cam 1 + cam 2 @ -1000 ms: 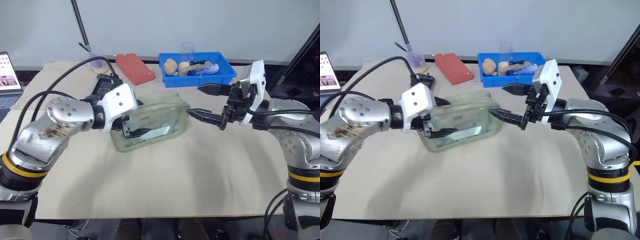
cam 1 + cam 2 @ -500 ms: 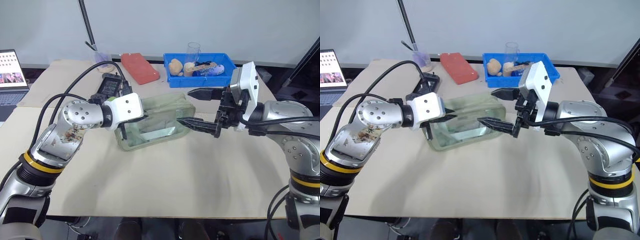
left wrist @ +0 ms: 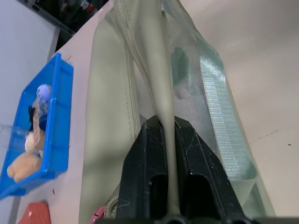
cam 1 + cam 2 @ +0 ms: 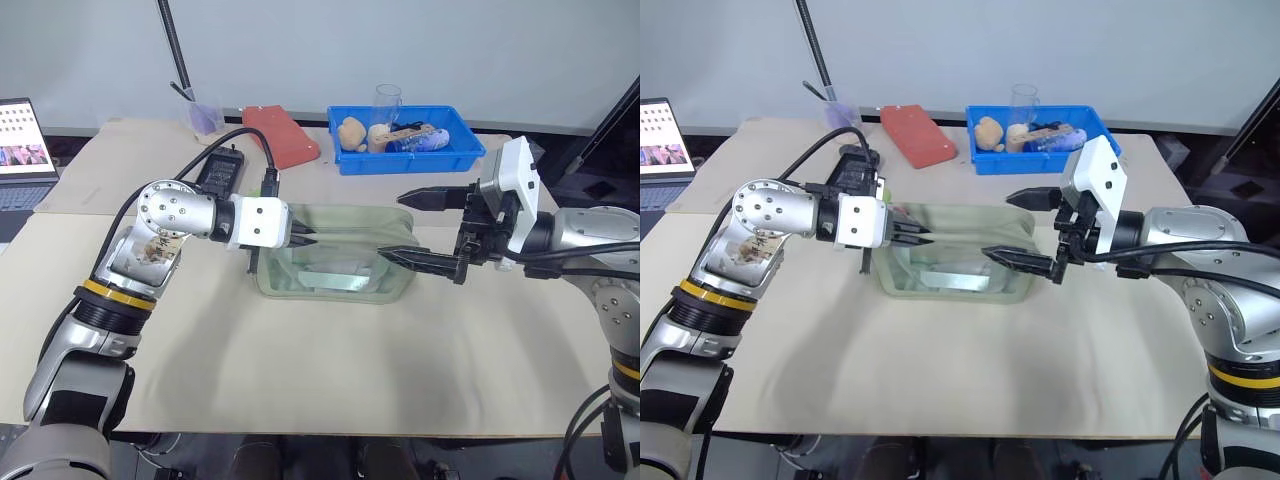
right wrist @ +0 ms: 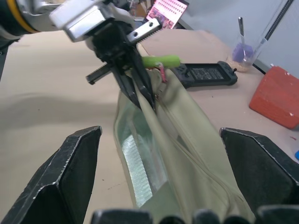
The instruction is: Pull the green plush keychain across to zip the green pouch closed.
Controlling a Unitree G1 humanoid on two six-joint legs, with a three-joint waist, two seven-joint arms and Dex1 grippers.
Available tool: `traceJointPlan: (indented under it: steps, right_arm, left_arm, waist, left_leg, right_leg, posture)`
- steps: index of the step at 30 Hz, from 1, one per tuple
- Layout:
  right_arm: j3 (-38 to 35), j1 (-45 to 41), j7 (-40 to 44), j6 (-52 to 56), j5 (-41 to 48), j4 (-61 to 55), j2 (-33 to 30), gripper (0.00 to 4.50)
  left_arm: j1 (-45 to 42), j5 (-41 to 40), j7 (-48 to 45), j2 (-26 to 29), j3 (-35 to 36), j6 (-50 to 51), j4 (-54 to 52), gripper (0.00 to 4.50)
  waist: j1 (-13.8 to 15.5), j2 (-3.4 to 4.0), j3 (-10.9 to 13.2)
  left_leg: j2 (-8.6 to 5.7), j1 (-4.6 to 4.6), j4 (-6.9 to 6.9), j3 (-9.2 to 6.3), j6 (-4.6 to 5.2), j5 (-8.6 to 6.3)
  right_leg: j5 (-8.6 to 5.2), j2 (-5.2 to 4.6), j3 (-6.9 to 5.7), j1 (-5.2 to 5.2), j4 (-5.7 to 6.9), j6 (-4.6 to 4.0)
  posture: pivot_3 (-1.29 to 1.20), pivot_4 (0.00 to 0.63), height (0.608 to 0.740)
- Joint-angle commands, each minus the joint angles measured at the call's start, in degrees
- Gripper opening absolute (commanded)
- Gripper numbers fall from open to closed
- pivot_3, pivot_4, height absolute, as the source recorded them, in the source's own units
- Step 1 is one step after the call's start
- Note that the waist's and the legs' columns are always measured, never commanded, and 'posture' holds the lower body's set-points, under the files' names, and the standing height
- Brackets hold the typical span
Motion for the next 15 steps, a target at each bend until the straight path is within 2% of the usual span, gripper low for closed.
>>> traceJointPlan:
  steps: [1,4,10,13,15]
  right_arm:
    - [-2.04,1.18,-0.99,-0.96,-1.18,-1.76,-1.6,4.5]
    - [-0.78,4.21,-0.77,-3.43,-5.64,-1.24,-3.39,4.5]
    - [1.25,6.83,0.17,-7.51,-11.56,1.34,-4.97,4.5]
    - [2.83,6.8,0.73,-9.94,-14.31,3.76,-4.75,4.5]
    - [3.6,6.35,1.17,-11.06,-15.25,5.23,-4.1,4.5]
  left_arm:
    - [-1.07,0.42,0.12,-0.8,1.41,0.19,-0.13,0.44]
    - [-0.4,-3.15,-0.62,-1.05,3.09,5.84,-3.5,1.48]
    - [-1.51,-16.86,-2.69,-0.49,8.04,25.48,-15.06,4.34]
    - [-1.6,-23.39,-4.6,1.85,9.03,35.28,-21.91,4.46]
    - [-1.21,-24.42,-4.68,2.9,9.06,37.8,-24.44,4.46]
  waist:
    - [-0.01,0.0,0.0]
    - [0.06,0.0,0.0]
    - [-0.33,0.0,0.0]
    - [-0.68,0.0,0.0]
    - [-0.79,0.0,0.0]
  left_leg:
    - [0.0,0.0,0.0,0.0,0.0,0.0]
    - [-0.01,-0.04,0.06,-0.01,0.0,0.0]
    - [0.0,-0.07,0.09,-0.04,0.0,0.0]
    - [0.01,-0.06,0.08,-0.08,0.0,0.0]
    - [0.01,-0.04,0.08,-0.07,0.0,0.0]
  right_leg:
    - [0.0,0.0,0.0,0.0,0.0,0.01]
    - [0.0,-0.01,0.0,0.0,0.02,0.02]
    - [-0.1,0.02,0.0,-0.06,0.05,0.21]
    - [-0.25,0.05,0.0,-0.05,0.08,0.45]
    - [-0.27,0.05,0.0,-0.06,0.1,0.49]
  posture:
    - [0.0,0.15,0.74]
    - [0.0,0.15,0.74]
    - [0.0,0.15,0.74]
    - [0.0,0.15,0.74]
    - [0.0,0.15,0.74]
